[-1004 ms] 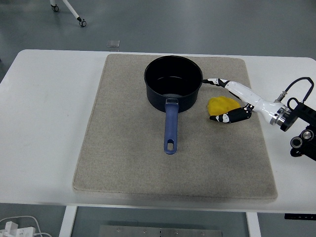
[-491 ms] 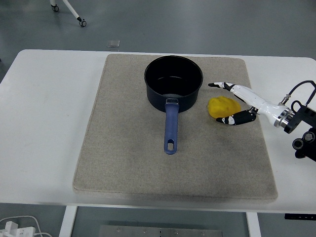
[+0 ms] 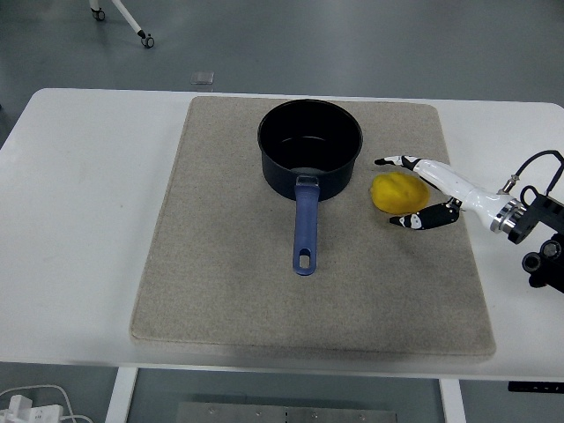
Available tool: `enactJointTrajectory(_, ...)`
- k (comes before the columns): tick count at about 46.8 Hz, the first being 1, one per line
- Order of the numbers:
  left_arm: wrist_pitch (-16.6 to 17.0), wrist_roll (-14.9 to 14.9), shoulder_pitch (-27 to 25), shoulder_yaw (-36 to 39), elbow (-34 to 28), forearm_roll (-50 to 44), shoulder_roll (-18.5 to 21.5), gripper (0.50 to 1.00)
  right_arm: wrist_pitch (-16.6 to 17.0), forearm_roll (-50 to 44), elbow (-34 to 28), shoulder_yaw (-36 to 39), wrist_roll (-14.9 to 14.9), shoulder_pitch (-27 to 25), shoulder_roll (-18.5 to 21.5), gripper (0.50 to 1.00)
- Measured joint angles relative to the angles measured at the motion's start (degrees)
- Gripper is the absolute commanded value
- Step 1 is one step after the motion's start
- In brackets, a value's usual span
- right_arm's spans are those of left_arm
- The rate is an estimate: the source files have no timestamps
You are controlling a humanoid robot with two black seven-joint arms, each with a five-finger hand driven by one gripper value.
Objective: Put the potato in the blue pot
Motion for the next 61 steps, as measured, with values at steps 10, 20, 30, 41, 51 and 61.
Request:
enactJointTrajectory(10, 0.0, 0.0, 0.0, -0.1, 0.0, 0.0, 0.0, 0.999, 0.3, 0.7, 0.0, 0.2, 0.0, 0.1, 0.1, 0.711)
enactJointTrajectory(20, 0.0, 0.0, 0.0, 0.0, 0.0, 0.0, 0.0, 0.999, 0.6, 0.8, 0.0, 0.0, 0.2, 0.1, 0.0, 0.500)
enactJointTrajectory(30, 0.0, 0.0, 0.0, 0.0, 0.0, 0.0, 0.0, 0.999, 0.7, 0.7, 0.0, -0.1, 0.2, 0.0, 0.0, 0.500)
enactJointTrajectory(41, 0.0, 0.0, 0.0, 0.0, 0.1, 0.0, 0.0, 0.999, 0.8, 0.7, 0.1, -0.1, -0.2, 0.3, 0.0, 0.500)
enactJointTrajectory(51, 0.0, 0.0, 0.0, 0.0, 0.1, 0.0, 0.0, 0.999, 0.8, 0.8, 0.1, 0.0, -0.3, 0.4, 0.0, 0.500)
enactJointTrajectory(61, 0.0, 0.0, 0.0, 0.0, 0.0, 0.0, 0.0, 0.999, 0.8, 1.0, 0.2, 0.0, -0.3, 0.3, 0.0, 0.500)
